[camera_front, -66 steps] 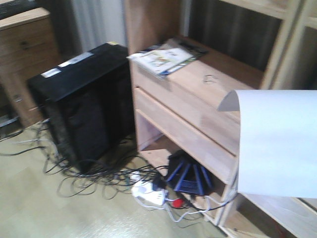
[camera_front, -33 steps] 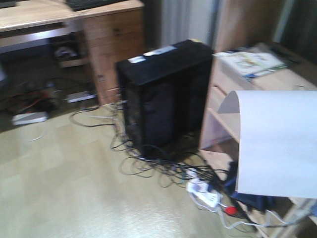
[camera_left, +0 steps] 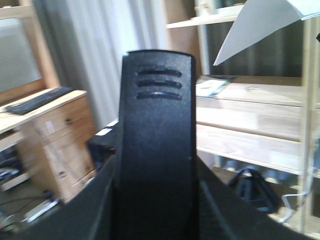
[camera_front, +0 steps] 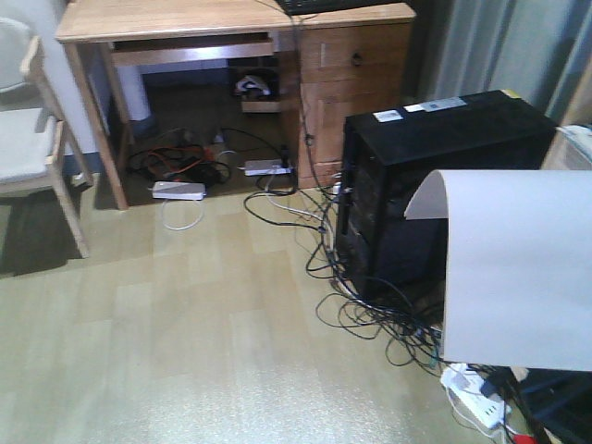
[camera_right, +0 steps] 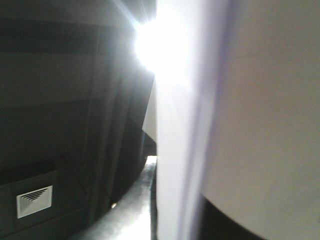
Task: Grab stapler and paper to desk for stapling
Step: 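Drive the base away from the shelf toward the wooden desk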
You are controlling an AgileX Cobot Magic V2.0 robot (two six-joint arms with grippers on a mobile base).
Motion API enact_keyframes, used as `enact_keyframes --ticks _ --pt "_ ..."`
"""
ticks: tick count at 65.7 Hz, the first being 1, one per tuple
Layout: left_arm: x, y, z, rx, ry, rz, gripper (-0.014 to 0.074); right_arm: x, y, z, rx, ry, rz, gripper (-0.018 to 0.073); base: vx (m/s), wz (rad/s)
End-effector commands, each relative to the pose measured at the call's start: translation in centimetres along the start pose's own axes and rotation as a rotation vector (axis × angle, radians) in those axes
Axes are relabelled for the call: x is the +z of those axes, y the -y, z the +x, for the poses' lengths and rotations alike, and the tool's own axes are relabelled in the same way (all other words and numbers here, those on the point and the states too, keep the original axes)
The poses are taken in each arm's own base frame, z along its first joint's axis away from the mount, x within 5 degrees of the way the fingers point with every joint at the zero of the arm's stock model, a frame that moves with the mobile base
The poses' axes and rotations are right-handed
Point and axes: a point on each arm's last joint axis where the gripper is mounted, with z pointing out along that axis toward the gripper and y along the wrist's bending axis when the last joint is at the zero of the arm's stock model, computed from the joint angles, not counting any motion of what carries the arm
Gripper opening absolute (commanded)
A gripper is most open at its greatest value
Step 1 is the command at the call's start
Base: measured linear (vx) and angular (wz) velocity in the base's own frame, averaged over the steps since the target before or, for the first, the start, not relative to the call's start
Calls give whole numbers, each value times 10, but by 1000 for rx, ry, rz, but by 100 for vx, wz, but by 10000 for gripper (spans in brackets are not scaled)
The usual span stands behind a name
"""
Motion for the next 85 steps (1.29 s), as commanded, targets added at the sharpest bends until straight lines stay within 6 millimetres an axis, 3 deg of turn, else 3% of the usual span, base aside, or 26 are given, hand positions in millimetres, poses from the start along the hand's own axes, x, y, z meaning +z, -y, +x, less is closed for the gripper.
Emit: enact_keyframes --ticks 1,85 --pt "0 -4 -17 -17 114 -24 -6 5 -9 -3 -9 10 -53 -3 5 36" --pt "0 -4 -17 -17 114 -24 -6 5 -9 -3 -9 10 -53 -3 19 16"
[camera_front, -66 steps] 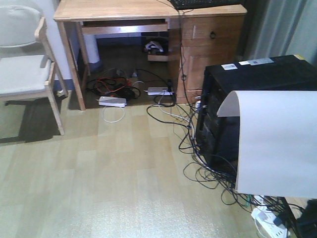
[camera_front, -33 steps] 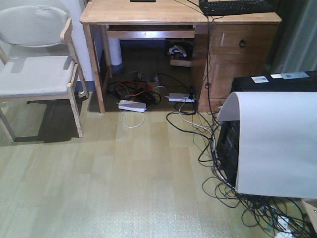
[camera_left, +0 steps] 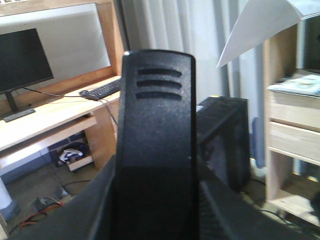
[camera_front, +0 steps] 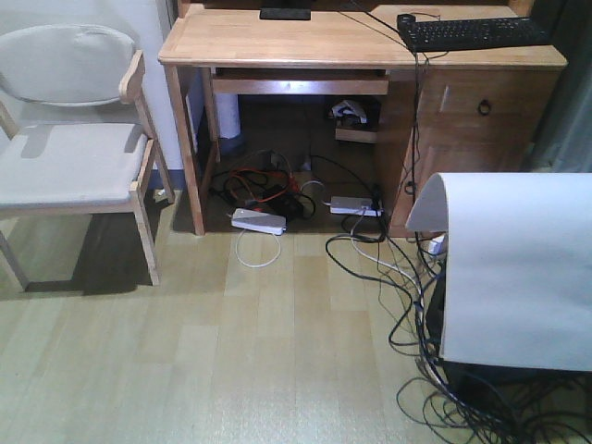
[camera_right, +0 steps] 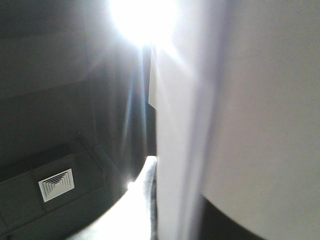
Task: Grab stapler and paper to desk for stapling
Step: 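Drive the base away from the shelf toward the wooden desk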
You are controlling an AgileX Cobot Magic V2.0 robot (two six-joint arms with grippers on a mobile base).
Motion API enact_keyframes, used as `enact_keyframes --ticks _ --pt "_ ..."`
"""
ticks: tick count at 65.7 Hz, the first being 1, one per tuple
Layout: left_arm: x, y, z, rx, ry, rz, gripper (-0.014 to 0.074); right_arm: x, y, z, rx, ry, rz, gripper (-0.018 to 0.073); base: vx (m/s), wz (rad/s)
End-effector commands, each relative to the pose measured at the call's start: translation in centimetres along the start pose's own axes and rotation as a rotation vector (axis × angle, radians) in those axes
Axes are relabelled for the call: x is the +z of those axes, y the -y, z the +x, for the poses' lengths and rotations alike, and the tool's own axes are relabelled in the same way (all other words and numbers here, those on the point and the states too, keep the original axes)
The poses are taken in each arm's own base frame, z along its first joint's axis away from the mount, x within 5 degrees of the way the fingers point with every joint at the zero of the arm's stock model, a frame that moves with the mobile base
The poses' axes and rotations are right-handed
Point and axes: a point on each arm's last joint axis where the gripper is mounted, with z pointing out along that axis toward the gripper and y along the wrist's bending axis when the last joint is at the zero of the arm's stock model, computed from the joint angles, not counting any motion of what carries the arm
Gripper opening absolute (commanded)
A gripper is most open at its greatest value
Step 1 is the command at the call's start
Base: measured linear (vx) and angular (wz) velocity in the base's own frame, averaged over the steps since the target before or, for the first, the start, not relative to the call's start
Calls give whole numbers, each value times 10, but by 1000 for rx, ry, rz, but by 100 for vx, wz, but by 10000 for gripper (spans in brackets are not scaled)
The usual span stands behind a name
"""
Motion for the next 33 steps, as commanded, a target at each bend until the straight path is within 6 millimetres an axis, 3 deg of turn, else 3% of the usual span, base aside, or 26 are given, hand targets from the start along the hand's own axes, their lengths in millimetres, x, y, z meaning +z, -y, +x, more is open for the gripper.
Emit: enact_keyframes --ticks 1,33 --pt "0 -4 -17 -16 114 -24 -6 5 -9 -3 -9 10 -53 -3 35 4" --pt "0 -4 -17 -16 114 -24 -6 5 -9 -3 -9 10 -52 -3 38 2"
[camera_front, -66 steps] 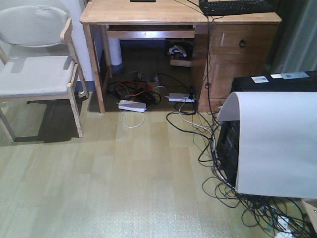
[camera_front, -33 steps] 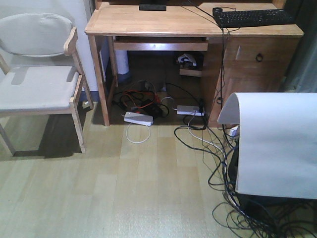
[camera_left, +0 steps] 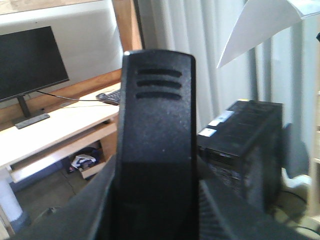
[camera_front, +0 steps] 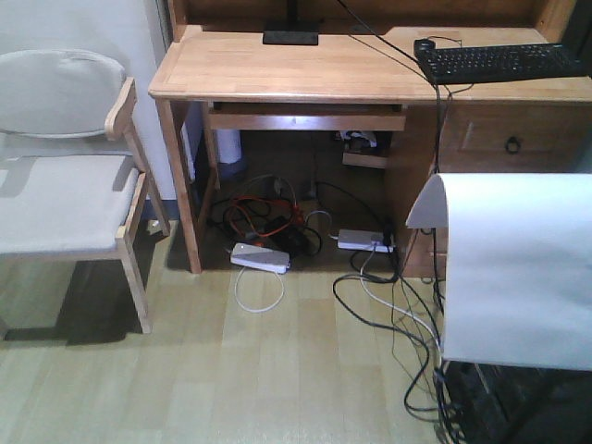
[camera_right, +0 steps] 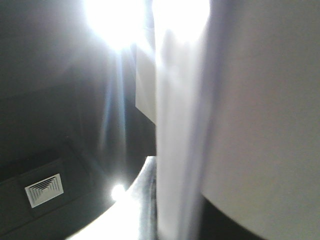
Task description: Grab stapler and paper to desk for stapling
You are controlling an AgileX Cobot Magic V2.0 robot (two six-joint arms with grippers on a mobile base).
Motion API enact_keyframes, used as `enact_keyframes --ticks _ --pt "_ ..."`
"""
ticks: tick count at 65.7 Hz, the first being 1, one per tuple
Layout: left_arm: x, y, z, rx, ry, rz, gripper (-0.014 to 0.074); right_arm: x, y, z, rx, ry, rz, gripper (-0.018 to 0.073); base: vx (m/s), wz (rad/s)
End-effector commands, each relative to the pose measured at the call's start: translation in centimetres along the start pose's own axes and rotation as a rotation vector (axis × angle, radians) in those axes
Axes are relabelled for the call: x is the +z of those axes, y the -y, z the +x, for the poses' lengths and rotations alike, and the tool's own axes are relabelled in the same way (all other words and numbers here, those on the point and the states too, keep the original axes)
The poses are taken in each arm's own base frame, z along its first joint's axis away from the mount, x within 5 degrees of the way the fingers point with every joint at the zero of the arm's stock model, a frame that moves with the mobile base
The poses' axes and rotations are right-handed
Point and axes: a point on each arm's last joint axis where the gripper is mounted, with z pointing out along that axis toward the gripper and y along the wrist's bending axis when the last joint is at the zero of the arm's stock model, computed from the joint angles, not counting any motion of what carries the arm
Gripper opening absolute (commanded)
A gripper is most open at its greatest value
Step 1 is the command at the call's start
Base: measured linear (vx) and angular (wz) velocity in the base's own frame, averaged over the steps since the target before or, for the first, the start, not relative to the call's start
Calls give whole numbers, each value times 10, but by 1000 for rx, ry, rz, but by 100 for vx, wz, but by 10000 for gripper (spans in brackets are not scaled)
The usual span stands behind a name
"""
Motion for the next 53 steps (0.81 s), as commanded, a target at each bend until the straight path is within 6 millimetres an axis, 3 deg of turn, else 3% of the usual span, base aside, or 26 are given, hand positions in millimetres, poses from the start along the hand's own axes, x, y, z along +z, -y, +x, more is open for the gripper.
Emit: enact_keyframes --ticks 1,53 --pt "0 -4 -17 -16 114 -24 -6 5 -9 -3 -9 10 -52 -3 40 1" --pt "0 -4 -17 -16 114 -24 -6 5 -9 -3 -9 10 -53 -3 43 6"
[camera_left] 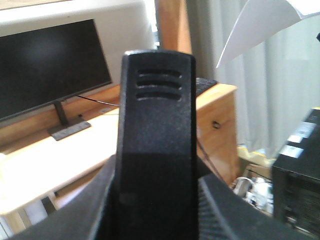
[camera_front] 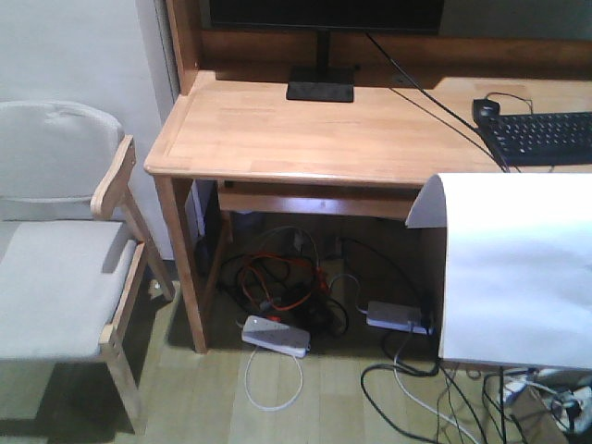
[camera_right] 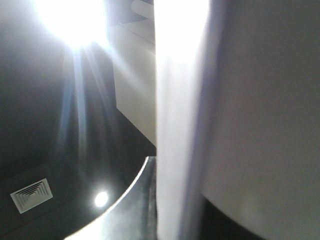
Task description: Grab stapler and paper to desk for stapling
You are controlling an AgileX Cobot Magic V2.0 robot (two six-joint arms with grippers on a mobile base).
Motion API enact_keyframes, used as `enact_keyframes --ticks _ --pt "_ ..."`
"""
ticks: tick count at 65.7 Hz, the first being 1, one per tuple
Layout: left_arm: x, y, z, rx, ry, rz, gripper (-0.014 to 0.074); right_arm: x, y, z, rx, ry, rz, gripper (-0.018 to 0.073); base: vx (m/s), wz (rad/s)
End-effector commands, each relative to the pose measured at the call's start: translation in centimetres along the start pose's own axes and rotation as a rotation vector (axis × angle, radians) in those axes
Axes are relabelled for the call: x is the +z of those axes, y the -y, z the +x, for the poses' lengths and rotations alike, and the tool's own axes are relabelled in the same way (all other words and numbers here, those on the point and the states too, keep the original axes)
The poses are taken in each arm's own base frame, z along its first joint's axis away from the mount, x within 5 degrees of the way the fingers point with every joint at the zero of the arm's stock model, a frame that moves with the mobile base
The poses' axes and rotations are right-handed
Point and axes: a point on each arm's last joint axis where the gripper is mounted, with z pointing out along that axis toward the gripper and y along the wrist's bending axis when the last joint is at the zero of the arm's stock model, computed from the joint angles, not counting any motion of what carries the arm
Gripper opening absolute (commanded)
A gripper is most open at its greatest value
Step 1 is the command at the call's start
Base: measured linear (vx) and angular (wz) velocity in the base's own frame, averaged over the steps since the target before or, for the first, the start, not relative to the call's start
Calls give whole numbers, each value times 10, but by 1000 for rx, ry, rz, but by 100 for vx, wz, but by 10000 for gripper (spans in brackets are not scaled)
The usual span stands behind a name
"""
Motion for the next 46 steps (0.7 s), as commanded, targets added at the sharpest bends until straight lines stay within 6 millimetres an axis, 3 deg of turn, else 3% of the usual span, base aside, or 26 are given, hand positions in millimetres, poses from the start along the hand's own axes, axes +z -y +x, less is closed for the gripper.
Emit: enact_keyframes --ticks 1,46 --pt "0 -4 -17 -16 114 -24 -6 5 -9 -3 -9 10 -53 -3 43 5" --pt "0 -4 -17 -16 114 -24 -6 5 -9 -3 -9 10 -53 -3 40 -7"
